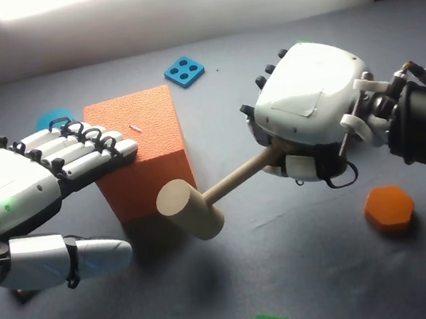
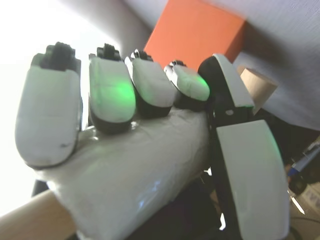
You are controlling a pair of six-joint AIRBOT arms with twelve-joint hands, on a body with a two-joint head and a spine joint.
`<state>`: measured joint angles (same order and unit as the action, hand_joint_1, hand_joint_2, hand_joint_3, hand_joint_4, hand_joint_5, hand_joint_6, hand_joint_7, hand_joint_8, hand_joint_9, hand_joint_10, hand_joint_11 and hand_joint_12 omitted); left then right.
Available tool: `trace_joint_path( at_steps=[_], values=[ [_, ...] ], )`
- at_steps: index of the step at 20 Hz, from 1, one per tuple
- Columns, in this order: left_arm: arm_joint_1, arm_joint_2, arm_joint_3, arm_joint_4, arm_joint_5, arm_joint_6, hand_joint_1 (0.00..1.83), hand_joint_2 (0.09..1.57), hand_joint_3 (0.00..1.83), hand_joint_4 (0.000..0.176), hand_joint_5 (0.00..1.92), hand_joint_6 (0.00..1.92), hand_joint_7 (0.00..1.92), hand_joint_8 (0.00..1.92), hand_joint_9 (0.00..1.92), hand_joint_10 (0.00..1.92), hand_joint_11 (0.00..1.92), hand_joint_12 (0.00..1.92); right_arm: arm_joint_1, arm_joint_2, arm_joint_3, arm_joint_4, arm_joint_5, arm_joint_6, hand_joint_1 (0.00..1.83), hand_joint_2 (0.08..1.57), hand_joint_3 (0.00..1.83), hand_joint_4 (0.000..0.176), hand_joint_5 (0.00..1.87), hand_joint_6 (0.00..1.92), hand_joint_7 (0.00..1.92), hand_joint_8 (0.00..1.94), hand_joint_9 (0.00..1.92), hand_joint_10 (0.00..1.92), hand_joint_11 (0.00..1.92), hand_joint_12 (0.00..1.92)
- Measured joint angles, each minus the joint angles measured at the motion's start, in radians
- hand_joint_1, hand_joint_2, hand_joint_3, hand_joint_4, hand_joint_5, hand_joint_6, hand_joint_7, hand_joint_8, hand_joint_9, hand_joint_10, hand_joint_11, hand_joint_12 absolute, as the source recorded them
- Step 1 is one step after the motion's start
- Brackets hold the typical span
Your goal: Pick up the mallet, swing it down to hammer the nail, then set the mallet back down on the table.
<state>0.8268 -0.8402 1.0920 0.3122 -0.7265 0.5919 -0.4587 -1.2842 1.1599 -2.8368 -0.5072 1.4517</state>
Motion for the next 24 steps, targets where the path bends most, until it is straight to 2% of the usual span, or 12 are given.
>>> trace_joint_path(
  at_steps=[7, 12, 13, 16, 21, 24],
  values=[
    [0.0, 0.0, 0.0, 0.001, 0.0, -0.009, 0.0, 1.2, 0.0, 0.0, 0.05, 0.0, 0.09, 0.0, 0.1, 0.0, 0.0, 0.21, -0.014, -0.044, 0.024, -0.016, -0.003, 0.0, 0.68, 1.51, 0.0, 0.176, 1.35, 1.92, 1.59, 1.94, 1.67, 1.92, 1.8, 1.92],
    [-0.016, 0.0, 0.0, 0.007, 0.011, -0.014, 0.0, 1.2, 0.0, 0.0, 0.04, 0.0, 0.09, 0.0, 0.09, 0.0, 0.0, 0.21, -0.023, -0.045, 0.024, -0.018, -0.013, -0.001, 0.68, 1.51, 0.0, 0.176, 1.34, 1.92, 1.57, 1.94, 1.66, 1.92, 1.79, 1.92],
    [-0.025, 0.002, 0.0, 0.01, 0.016, -0.014, 0.0, 1.2, 0.0, 0.0, 0.04, 0.0, 0.08, 0.0, 0.09, 0.0, 0.0, 0.21, -0.032, -0.045, 0.024, -0.019, -0.013, -0.002, 0.63, 1.53, 0.01, 0.176, 1.35, 1.92, 1.58, 1.94, 1.65, 1.92, 1.78, 1.92],
    [-0.037, 0.006, 0.0, 0.018, 0.022, -0.016, 0.0, 1.2, 0.0, 0.0, 0.03, 0.0, 0.09, 0.0, 0.09, 0.0, 0.0, 0.21, -0.042, -0.046, 0.024, -0.017, -0.01, -0.009, 0.7, 1.51, 0.0, 0.176, 1.33, 1.92, 1.57, 1.94, 1.65, 1.92, 1.79, 1.92],
    [-0.066, 0.012, 0.0, 0.028, 0.044, -0.019, 0.0, 1.2, 0.0, 0.0, 0.05, 0.0, 0.09, 0.0, 0.09, 0.0, 0.0, 0.21, -0.043, -0.048, 0.024, -0.019, -0.017, -0.014, 0.69, 1.51, 0.0, 0.176, 1.34, 1.92, 1.57, 1.94, 1.65, 1.92, 1.79, 1.92],
    [-0.091, 0.024, 0.0, 0.047, 0.057, -0.023, 0.0, 1.2, 0.0, 0.0, 0.03, 0.0, 0.08, 0.0, 0.09, 0.0, 0.0, 0.19, -0.048, -0.048, 0.016, -0.018, -0.024, -0.018, 0.56, 1.49, 0.0, 0.176, 1.27, 1.92, 1.45, 1.94, 1.57, 1.92, 1.69, 1.92]
  ],
)
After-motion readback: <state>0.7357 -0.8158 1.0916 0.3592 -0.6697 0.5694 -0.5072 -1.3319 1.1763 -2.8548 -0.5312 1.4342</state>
